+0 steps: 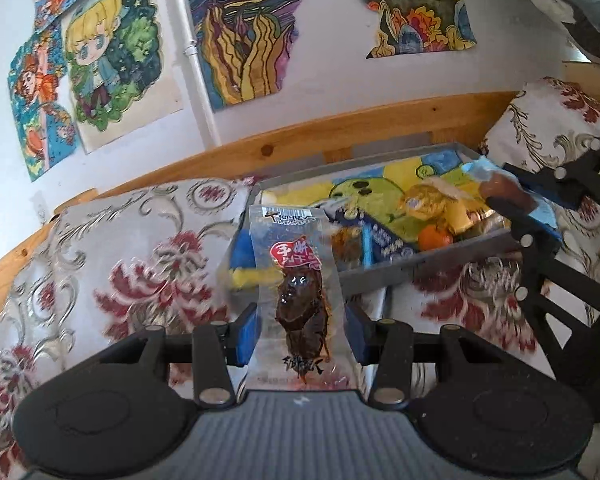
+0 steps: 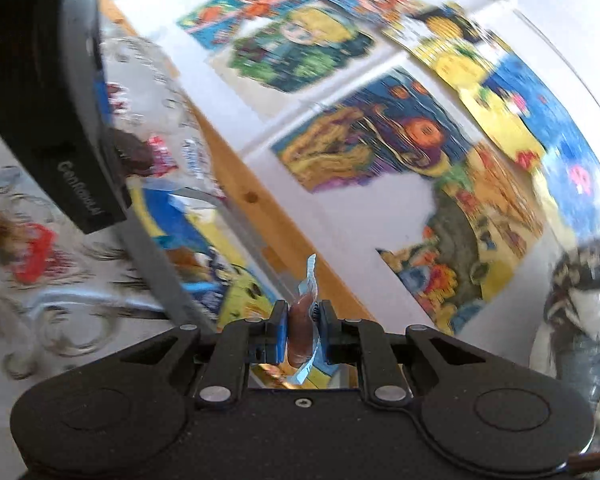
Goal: Organize snacks
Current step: 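Carry the dried-meat bag and sausage pack into the tray and open both tools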
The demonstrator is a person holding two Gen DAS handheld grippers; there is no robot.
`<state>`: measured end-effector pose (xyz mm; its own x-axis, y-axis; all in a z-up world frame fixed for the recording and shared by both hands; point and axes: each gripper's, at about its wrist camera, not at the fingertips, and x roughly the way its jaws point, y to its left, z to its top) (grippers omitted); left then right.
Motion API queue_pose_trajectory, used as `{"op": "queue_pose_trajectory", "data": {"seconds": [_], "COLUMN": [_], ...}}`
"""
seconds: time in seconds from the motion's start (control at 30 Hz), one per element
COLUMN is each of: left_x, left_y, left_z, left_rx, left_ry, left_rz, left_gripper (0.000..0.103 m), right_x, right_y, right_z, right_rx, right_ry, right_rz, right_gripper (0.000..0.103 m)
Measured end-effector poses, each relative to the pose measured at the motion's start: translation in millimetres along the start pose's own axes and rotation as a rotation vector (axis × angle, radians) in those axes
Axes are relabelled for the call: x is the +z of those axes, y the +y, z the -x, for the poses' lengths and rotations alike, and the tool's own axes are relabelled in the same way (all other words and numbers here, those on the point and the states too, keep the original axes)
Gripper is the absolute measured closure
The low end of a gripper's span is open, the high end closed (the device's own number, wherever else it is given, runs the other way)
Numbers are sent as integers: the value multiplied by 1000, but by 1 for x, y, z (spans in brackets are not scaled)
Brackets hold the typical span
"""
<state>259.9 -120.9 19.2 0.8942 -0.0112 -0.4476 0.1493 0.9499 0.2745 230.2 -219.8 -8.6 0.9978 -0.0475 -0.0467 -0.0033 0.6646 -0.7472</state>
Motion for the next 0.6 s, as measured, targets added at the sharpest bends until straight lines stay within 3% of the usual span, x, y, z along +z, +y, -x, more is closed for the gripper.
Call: {"op": "queue_pose_trajectory", "data": {"seconds": [0.3,0.6], "left_x": [50,75], "left_y": [-27,-45], "left_z": [-63,-119], "left_rx": [-46,-64], "left_ry": [11,91], "left_rz": [88,146], "left_gripper": [54,54], "right_x": [-29,-50], "right_y": [-41,-43], "right_z": [-54,-95], "right_rx": [-76,-30], "right_ry": [56,95], "right_rz": [-136,-224], "right_gripper": [87,86]}}
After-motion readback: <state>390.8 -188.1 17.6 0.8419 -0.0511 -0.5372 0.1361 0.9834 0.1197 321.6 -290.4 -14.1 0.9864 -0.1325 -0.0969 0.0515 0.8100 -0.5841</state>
